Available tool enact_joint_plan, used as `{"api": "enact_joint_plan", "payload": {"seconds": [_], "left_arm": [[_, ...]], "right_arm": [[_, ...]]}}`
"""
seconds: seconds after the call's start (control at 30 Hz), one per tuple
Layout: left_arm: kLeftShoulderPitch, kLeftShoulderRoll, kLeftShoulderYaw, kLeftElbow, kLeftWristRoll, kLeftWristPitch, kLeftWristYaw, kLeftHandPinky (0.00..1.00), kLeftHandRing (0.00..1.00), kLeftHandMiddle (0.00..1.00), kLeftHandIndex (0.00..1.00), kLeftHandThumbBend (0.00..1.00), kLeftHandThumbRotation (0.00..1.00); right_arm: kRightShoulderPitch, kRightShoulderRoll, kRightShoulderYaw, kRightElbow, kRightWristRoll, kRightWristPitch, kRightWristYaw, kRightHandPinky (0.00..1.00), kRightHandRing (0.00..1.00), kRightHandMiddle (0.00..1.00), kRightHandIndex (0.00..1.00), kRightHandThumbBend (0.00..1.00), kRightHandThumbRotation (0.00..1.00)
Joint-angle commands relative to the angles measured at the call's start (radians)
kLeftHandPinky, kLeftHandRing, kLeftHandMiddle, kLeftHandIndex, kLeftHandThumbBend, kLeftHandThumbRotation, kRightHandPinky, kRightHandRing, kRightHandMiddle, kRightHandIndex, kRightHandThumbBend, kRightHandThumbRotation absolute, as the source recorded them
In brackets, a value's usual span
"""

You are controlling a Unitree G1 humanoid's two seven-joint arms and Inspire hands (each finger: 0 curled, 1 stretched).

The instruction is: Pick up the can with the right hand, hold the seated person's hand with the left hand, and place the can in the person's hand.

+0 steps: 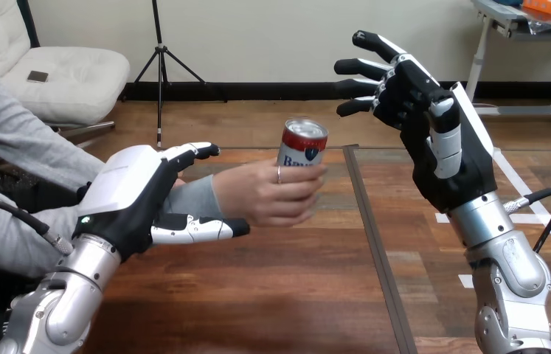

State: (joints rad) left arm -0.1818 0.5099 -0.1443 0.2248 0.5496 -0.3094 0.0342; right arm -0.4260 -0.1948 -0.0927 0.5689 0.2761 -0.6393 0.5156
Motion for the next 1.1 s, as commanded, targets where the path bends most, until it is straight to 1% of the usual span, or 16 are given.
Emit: {"api": "enact_joint_plan", "payload": {"seconds": [0.0,0.13,0.2,0.37,0.47,0.6,0.7,0.77,0.97,1.07], "left_arm": [[-0.007,0.008,0.038,-0.040,-0.035,-0.028,0.014,0.80,0.81,0.83,0.82,1.00,0.78],[0.004,0.005,0.048,-0.044,-0.065,-0.046,0.011,0.75,0.80,0.83,0.82,1.00,0.85],[0.009,0.003,0.052,-0.051,-0.075,-0.046,0.007,0.71,0.80,0.83,0.82,1.00,0.91],[0.032,-0.016,0.072,-0.064,-0.135,-0.086,0.016,0.66,0.79,0.83,0.82,1.00,0.97],[0.047,-0.032,0.084,-0.074,-0.174,-0.103,0.020,0.64,0.78,0.83,0.82,1.00,0.98],[0.065,-0.062,0.103,-0.071,-0.252,-0.165,0.022,0.62,0.78,0.83,0.82,1.00,1.00],[0.078,-0.082,0.114,-0.079,-0.294,-0.187,0.023,0.61,0.79,0.83,0.82,1.00,1.00],[0.086,-0.093,0.120,-0.087,-0.306,-0.194,0.028,0.61,0.78,0.83,0.81,1.00,1.00],[0.108,-0.124,0.141,-0.087,-0.349,-0.260,0.035,0.61,0.78,0.82,0.81,1.00,1.00],[0.125,-0.138,0.152,-0.099,-0.365,-0.275,0.033,0.61,0.78,0.83,0.81,1.00,1.00]], "right_arm": [[-0.034,0.013,-0.023,-0.011,0.019,-0.017,-0.001,0.62,0.72,0.78,0.87,1.00,1.00],[-0.027,0.010,-0.023,-0.021,0.021,-0.013,0.000,0.61,0.72,0.78,0.87,1.00,1.00],[-0.023,0.010,-0.023,-0.028,0.020,-0.009,-0.003,0.61,0.72,0.78,0.87,1.00,1.00],[0.001,0.004,-0.022,-0.060,0.015,0.013,-0.014,0.61,0.72,0.78,0.87,1.00,1.00],[0.014,-0.001,-0.022,-0.075,0.006,0.014,-0.021,0.61,0.72,0.78,0.87,1.00,1.00],[0.037,-0.005,-0.022,-0.098,0.009,0.025,-0.021,0.61,0.72,0.79,0.88,1.00,1.00],[0.053,-0.005,-0.024,-0.112,0.017,0.032,-0.017,0.61,0.73,0.79,0.88,1.00,1.00],[0.063,-0.004,-0.025,-0.122,0.021,0.041,-0.017,0.62,0.73,0.79,0.88,1.00,1.00],[0.098,0.002,-0.026,-0.147,0.029,0.049,-0.013,0.62,0.74,0.80,0.89,1.00,1.00],[0.119,0.004,-0.023,-0.166,0.019,0.063,-0.026,0.62,0.74,0.79,0.89,1.00,1.00]]}}
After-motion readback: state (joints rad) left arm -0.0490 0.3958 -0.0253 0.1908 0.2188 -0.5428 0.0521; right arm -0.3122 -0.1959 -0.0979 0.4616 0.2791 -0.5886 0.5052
